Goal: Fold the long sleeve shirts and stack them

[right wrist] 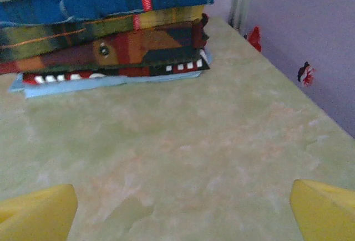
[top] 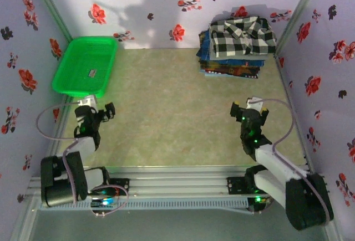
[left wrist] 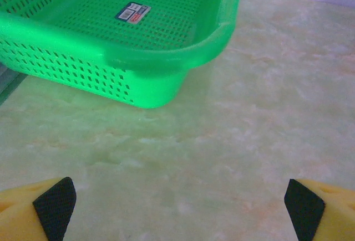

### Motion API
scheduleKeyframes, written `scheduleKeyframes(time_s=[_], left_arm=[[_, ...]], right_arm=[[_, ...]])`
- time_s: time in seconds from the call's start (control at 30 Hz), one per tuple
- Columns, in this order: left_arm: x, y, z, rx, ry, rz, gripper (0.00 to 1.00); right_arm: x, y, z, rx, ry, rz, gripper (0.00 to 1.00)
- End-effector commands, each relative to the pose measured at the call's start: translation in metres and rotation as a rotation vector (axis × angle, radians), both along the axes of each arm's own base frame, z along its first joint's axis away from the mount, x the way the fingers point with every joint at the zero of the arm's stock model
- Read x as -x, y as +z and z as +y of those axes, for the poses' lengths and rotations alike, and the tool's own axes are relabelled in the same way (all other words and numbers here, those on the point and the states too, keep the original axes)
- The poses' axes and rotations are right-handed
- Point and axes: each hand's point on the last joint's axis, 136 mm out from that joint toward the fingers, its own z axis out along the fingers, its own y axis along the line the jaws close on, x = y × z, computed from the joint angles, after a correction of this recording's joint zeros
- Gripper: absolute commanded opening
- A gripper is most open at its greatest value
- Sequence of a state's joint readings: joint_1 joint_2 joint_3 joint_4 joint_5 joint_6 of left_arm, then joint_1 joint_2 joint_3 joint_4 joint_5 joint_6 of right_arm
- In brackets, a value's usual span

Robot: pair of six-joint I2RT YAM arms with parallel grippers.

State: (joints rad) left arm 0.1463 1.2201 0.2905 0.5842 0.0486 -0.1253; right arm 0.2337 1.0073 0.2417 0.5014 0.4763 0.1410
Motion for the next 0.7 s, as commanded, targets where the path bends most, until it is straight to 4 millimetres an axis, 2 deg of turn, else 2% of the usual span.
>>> scheduleKeyframes(time_s=[0.0,0.13,0.2,0.23,0.27,0.33,0.37,0.4,0.47,0.67], left_arm=[[-0.019,0.023,-0.012,-0.023,-0.102,-0.159,1.00],[-0.040,0.001,-0.035,-0.036,-0.220,-0.143,1.00],[-0.048,0.002,-0.041,-0.055,-0.250,-0.123,1.00],[-0.047,-0.005,-0.044,-0.066,-0.260,-0.089,1.00],[-0.049,-0.001,-0.045,-0.072,-0.260,-0.115,1.00],[-0.050,-0.003,-0.043,-0.070,-0.251,-0.104,1.00],[-0.050,-0.002,-0.042,-0.074,-0.243,-0.101,1.00],[-0.052,-0.004,-0.037,-0.082,-0.202,-0.090,1.00],[-0.054,-0.005,-0.027,-0.123,-0.108,-0.062,1.00],[-0.054,-0.005,-0.028,-0.130,-0.105,-0.064,1.00]], right_arm=[[-0.010,0.005,-0.018,-0.026,-0.060,-0.135,0.99],[-0.030,-0.004,-0.017,0.050,-0.019,-0.095,0.99],[-0.041,-0.013,-0.022,0.026,-0.012,-0.087,0.99],[-0.047,-0.025,-0.026,0.002,-0.022,-0.064,0.99],[-0.054,-0.033,-0.028,0.005,-0.024,-0.072,0.99],[-0.066,-0.036,-0.024,-0.018,0.014,-0.035,0.99],[-0.065,-0.045,-0.031,-0.040,-0.030,0.066,1.00],[-0.071,-0.047,-0.035,-0.041,-0.038,0.065,0.99],[-0.069,-0.043,-0.035,-0.038,-0.033,0.027,0.99],[-0.068,-0.044,-0.034,-0.038,-0.030,0.030,0.99]])
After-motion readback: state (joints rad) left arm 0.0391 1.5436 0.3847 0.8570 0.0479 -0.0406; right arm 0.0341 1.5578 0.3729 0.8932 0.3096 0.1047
